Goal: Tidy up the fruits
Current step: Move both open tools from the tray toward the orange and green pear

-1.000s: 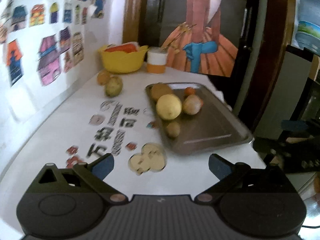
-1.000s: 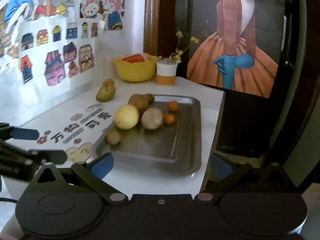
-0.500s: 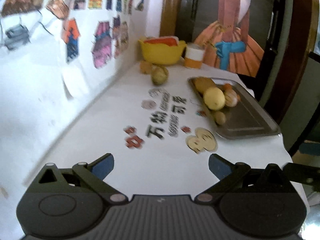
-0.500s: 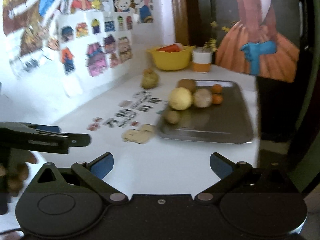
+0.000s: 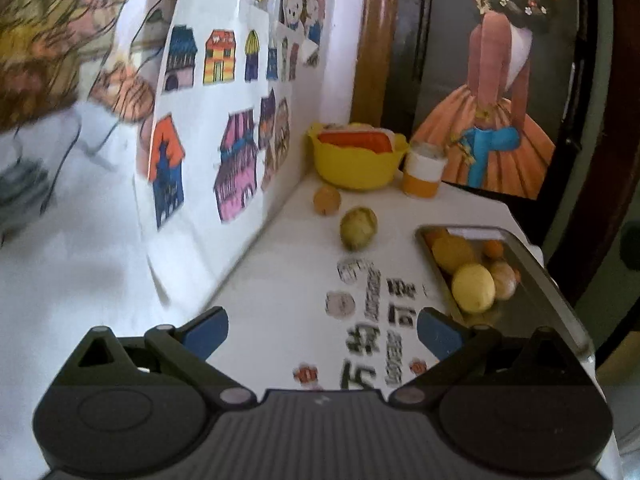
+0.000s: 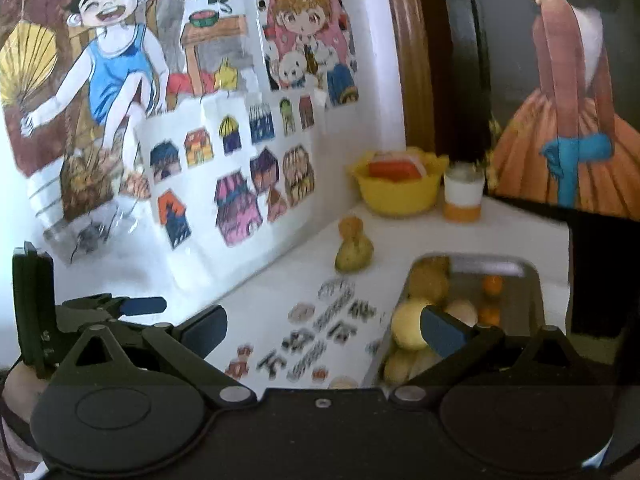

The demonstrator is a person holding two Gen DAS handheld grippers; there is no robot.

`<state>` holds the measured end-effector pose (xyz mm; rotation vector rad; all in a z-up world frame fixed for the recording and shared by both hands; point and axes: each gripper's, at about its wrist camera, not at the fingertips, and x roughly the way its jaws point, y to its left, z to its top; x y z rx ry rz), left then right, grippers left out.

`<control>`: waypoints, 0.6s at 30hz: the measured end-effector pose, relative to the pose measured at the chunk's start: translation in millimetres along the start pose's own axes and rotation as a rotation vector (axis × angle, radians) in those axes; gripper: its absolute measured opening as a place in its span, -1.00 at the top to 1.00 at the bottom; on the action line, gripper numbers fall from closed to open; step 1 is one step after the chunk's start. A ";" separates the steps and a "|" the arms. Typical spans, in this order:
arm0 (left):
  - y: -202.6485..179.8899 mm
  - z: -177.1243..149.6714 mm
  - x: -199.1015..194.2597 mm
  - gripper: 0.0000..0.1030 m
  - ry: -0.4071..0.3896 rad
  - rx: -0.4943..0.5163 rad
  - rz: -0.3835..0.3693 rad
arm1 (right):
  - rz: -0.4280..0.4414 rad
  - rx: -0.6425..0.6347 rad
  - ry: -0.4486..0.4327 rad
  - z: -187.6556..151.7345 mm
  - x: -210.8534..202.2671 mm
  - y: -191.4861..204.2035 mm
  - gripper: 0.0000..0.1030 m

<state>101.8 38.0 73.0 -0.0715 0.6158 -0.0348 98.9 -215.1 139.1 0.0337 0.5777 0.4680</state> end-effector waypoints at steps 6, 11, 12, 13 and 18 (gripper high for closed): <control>-1.9 27.3 24.9 -0.99 -0.016 0.011 -0.007 | 0.008 0.004 0.008 39.2 23.2 -11.7 -0.99; -6.7 47.9 53.7 -0.99 -0.029 0.013 -0.015 | -0.011 -0.030 0.010 72.8 52.1 -19.1 -0.99; -7.4 50.1 59.1 -0.99 -0.030 0.012 -0.019 | -0.018 -0.030 0.019 78.8 61.0 -22.0 -0.99; -8.4 52.9 66.4 -0.99 -0.032 0.013 -0.027 | -0.022 -0.029 0.029 85.3 71.6 -25.5 -0.99; -16.5 57.8 103.3 -0.99 -0.050 0.036 -0.062 | -0.044 -0.067 0.097 103.0 137.1 -43.3 -0.99</control>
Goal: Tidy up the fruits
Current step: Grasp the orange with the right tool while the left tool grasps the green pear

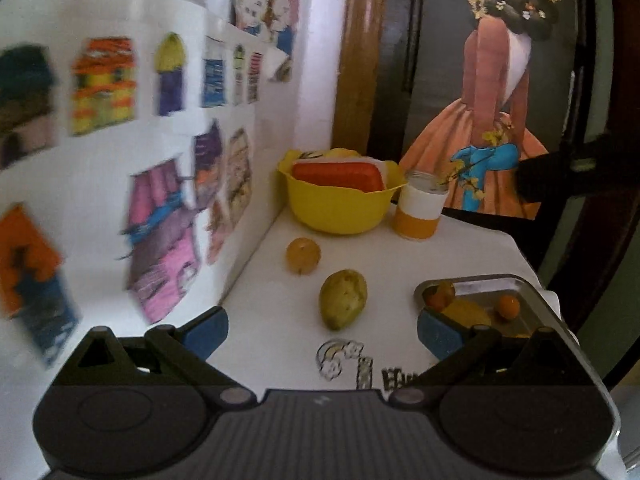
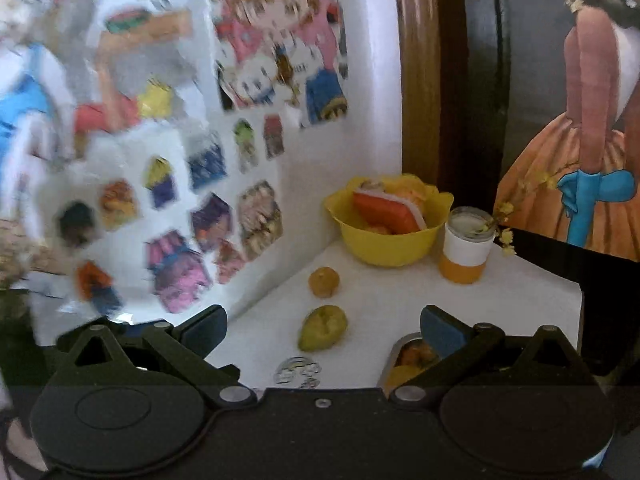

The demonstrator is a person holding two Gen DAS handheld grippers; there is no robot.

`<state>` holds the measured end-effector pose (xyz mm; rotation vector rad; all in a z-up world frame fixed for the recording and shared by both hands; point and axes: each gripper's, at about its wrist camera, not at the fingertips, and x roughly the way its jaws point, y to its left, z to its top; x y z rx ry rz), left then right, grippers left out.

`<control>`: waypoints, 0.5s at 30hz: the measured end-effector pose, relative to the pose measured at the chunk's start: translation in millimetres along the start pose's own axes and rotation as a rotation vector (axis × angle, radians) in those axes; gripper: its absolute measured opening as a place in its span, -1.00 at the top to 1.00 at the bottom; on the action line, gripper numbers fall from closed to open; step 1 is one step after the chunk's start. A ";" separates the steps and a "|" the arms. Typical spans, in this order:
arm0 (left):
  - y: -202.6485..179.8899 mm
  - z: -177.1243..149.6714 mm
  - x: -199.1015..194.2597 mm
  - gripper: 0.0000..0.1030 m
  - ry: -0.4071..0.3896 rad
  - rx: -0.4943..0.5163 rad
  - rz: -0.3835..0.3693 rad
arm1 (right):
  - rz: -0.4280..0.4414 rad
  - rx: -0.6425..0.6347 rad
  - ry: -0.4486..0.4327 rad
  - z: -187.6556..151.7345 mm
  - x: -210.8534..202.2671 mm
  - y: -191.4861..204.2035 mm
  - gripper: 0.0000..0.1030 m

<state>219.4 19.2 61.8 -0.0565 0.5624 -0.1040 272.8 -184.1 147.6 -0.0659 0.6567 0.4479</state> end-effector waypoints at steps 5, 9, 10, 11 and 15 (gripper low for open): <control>-2.4 -7.7 39.5 -0.99 0.015 0.027 -0.043 | 0.031 -0.048 0.050 9.7 79.2 -19.2 -0.99; -0.5 -10.1 67.0 -0.99 0.024 0.029 -0.053 | 0.127 -0.054 0.055 11.3 133.2 -26.6 -0.99; 0.8 -9.6 75.4 -0.99 0.031 0.019 -0.055 | 0.147 -0.056 0.054 11.7 146.0 -26.9 -0.99; 1.8 -9.1 81.2 -0.99 0.036 0.010 -0.055 | 0.165 -0.063 0.054 12.0 156.2 -25.5 -0.99; 8.6 -8.7 107.6 -0.99 0.046 -0.050 -0.064 | 0.195 -0.122 0.091 15.7 198.7 -17.9 -0.97</control>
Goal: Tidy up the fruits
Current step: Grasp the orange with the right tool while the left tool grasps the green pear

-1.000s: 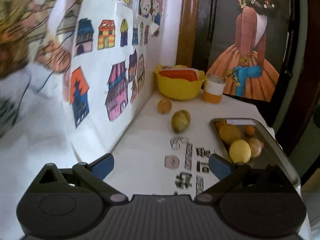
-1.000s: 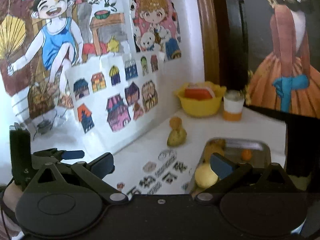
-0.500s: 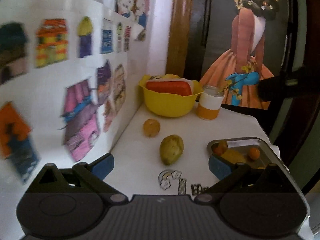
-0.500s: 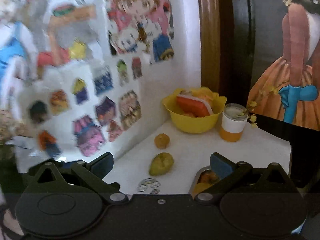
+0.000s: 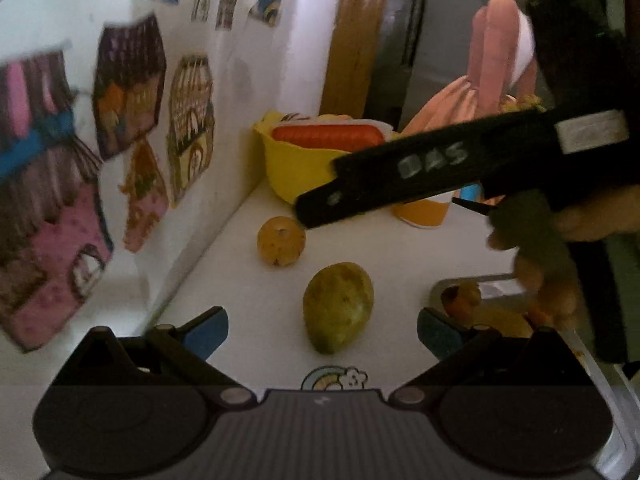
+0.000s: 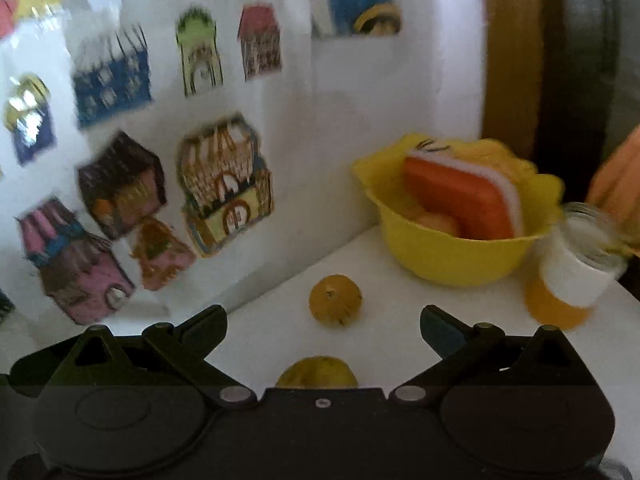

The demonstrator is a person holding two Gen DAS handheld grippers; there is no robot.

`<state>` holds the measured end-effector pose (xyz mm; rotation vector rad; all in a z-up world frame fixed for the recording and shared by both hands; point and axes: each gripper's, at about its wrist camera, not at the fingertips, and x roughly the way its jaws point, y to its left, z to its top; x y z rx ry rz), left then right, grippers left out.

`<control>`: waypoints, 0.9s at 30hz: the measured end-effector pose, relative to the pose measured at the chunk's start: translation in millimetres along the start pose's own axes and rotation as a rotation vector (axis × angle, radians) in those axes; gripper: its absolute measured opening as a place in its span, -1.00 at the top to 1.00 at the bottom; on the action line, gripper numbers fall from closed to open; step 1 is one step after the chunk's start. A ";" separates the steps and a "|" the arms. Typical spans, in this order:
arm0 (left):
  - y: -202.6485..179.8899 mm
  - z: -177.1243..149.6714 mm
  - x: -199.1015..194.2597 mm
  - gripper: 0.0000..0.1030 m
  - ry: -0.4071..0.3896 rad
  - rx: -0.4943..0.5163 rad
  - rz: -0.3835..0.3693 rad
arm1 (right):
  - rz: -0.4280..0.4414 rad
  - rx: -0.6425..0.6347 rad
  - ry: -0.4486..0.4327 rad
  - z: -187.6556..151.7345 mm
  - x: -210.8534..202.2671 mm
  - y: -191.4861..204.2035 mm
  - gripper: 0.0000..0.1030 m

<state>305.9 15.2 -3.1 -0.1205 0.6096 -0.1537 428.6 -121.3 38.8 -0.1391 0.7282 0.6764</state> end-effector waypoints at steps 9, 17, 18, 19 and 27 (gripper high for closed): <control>7.4 0.7 35.7 -0.80 0.034 -0.065 -0.005 | -0.008 0.032 0.085 11.2 68.3 -17.7 -0.67; 7.4 0.2 52.8 -0.59 0.052 -0.091 -0.033 | -0.043 -0.020 0.136 7.9 92.6 -8.3 -0.39; 7.0 0.4 54.8 -0.54 0.055 -0.094 -0.034 | -0.045 -0.022 0.142 8.1 94.9 -7.6 -0.30; 6.1 1.4 56.8 -0.51 0.056 -0.097 -0.037 | -0.044 -0.027 0.149 8.2 97.1 -6.9 -0.23; -0.6 5.4 68.6 -0.15 0.077 -0.068 -0.066 | -0.028 -0.056 0.171 10.4 110.9 -4.8 0.07</control>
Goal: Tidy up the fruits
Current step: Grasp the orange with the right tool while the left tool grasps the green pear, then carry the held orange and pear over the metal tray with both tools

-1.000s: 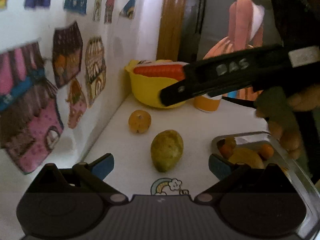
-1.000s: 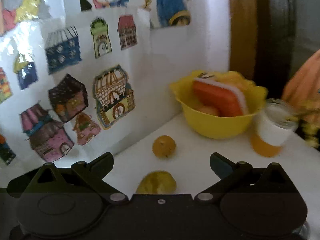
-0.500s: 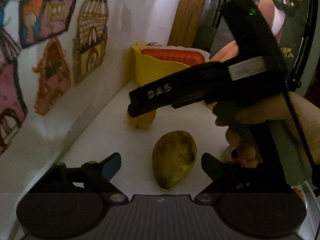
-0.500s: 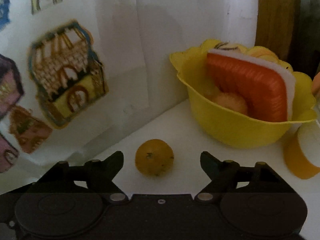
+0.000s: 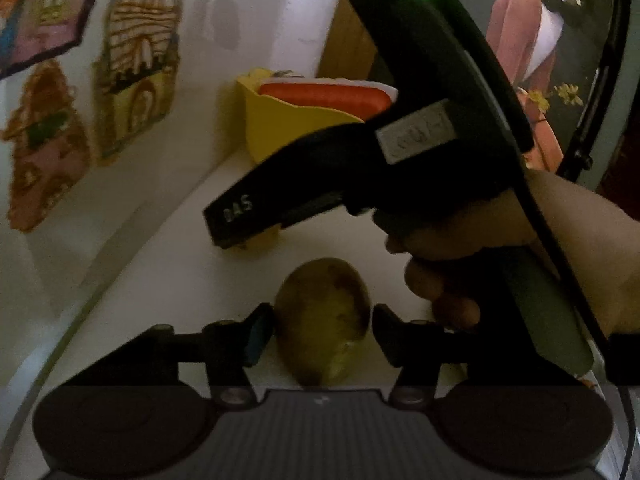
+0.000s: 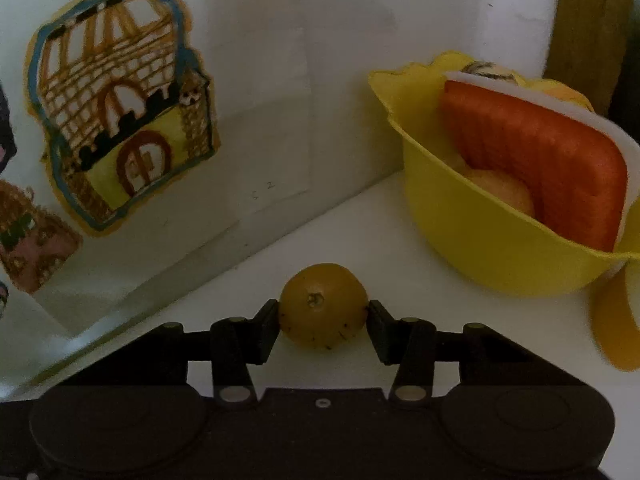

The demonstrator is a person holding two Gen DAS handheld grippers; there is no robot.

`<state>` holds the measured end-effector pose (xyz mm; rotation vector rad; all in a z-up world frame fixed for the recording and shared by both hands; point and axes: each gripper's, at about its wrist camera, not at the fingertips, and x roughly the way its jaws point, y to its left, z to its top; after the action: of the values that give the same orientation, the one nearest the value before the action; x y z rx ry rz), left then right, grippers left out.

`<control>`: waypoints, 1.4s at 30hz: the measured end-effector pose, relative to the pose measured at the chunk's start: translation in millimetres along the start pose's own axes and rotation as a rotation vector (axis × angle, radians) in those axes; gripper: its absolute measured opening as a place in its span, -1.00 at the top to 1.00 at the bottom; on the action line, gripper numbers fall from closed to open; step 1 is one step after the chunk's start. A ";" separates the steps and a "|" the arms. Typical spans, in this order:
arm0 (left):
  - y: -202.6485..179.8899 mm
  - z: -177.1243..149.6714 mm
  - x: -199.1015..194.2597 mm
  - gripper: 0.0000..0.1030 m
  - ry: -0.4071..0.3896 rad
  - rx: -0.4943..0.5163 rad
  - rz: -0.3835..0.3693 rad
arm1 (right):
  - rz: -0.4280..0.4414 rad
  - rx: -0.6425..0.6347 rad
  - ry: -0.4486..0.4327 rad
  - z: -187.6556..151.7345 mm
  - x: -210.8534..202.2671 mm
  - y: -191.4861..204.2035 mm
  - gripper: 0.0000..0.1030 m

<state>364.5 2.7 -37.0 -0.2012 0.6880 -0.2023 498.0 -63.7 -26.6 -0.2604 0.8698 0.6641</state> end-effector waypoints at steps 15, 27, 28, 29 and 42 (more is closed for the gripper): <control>4.0 -7.1 -18.2 -0.07 0.027 -0.009 0.037 | 0.049 0.081 -0.019 -14.7 -20.9 -20.1 0.12; 5.2 -21.5 -60.9 -0.07 0.038 -0.040 0.063 | 0.128 0.120 -0.079 -44.8 -83.5 -6.9 0.12; 4.8 -22.4 -63.8 -0.07 0.037 -0.045 0.060 | 0.130 0.120 -0.084 -47.6 -89.4 -4.4 0.12; 4.5 -24.5 -68.4 -0.07 0.035 -0.053 0.057 | 0.134 0.124 -0.091 -50.6 -95.1 -3.1 0.12; -24.8 -44.9 -131.1 -0.07 -0.010 -0.057 0.005 | 0.172 0.231 -0.263 -120.3 -198.4 8.6 0.12</control>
<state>233.6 6.4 14.8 -0.2549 0.6845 -0.1765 326.4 -198.9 51.8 0.1093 0.7122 0.7316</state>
